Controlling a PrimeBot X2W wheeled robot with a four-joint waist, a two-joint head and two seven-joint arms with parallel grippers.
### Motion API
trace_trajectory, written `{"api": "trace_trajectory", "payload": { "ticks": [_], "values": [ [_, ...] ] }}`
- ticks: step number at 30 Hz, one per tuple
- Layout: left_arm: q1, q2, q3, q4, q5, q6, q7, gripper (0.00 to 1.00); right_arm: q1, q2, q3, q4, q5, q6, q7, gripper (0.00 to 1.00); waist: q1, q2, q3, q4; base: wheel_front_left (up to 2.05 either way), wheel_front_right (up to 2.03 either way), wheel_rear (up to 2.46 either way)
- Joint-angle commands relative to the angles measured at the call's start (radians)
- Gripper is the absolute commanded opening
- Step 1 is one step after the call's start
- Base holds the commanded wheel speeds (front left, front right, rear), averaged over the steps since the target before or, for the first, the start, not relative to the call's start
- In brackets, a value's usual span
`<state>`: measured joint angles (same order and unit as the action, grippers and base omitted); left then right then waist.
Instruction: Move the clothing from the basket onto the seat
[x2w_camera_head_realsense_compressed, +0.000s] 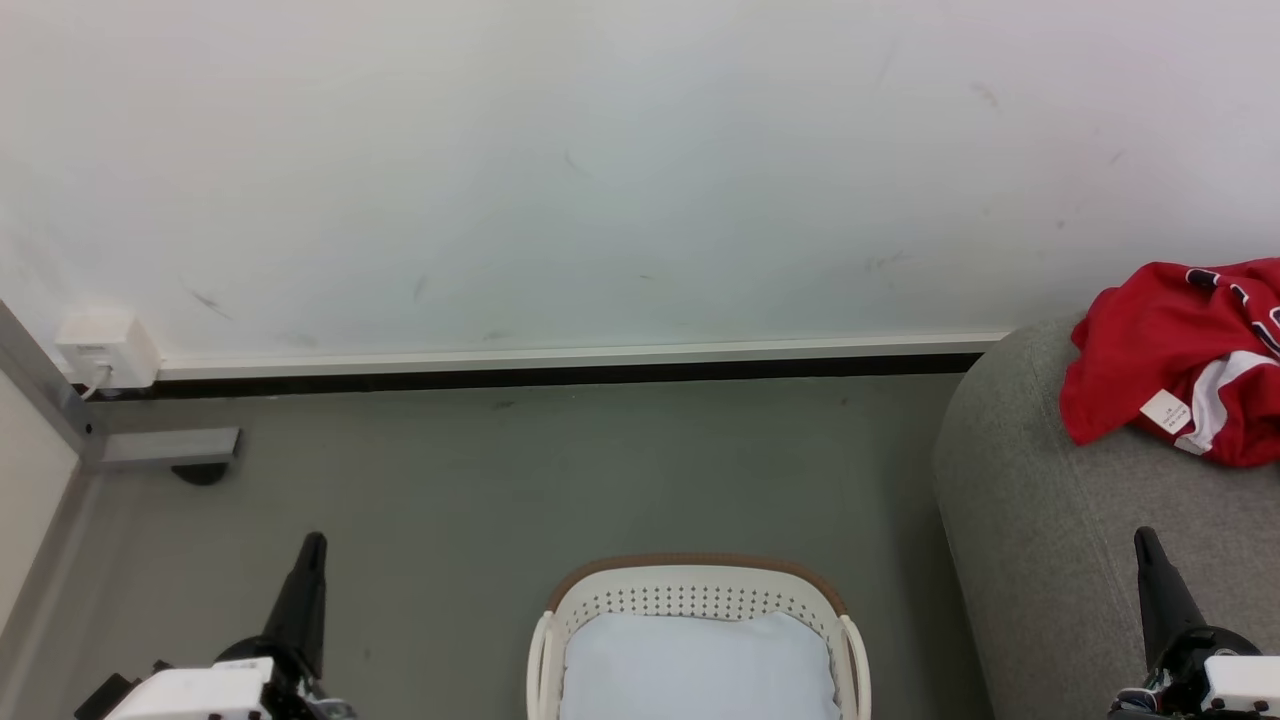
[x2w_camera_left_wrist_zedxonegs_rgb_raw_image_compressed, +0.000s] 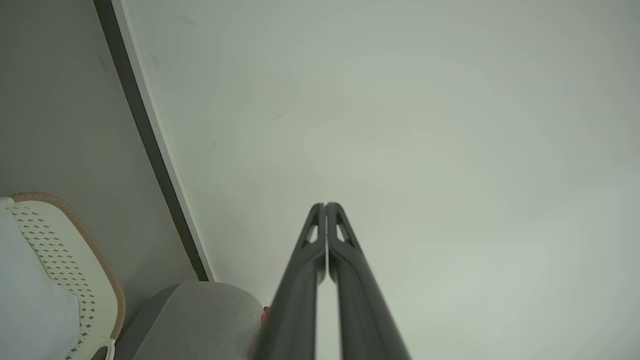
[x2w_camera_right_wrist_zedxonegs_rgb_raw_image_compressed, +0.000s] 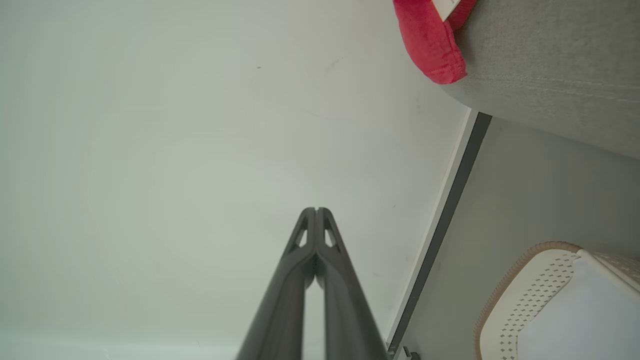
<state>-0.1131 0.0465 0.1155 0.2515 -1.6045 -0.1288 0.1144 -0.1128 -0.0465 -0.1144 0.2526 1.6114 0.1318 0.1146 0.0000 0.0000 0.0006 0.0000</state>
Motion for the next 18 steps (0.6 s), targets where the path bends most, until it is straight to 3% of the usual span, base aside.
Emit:
{"api": "trace_trajectory", "payload": {
  "ticks": [1,18],
  "values": [
    [-0.006,0.007,0.002,-0.002,-0.013,-0.004,0.005,0.0,-0.006,-0.007,-0.003,-0.006,0.001,-0.002,0.004,0.0,0.0,0.0,0.0,0.0,0.0,0.0,0.0],
    [-0.006,0.007,0.002,-0.002,-0.013,-0.004,0.005,0.0,-0.006,-0.007,-0.004,-0.006,0.001,-0.002,0.004,0.0,0.0,0.0,0.0,0.0,0.0,0.0,0.0]
  ]
}}
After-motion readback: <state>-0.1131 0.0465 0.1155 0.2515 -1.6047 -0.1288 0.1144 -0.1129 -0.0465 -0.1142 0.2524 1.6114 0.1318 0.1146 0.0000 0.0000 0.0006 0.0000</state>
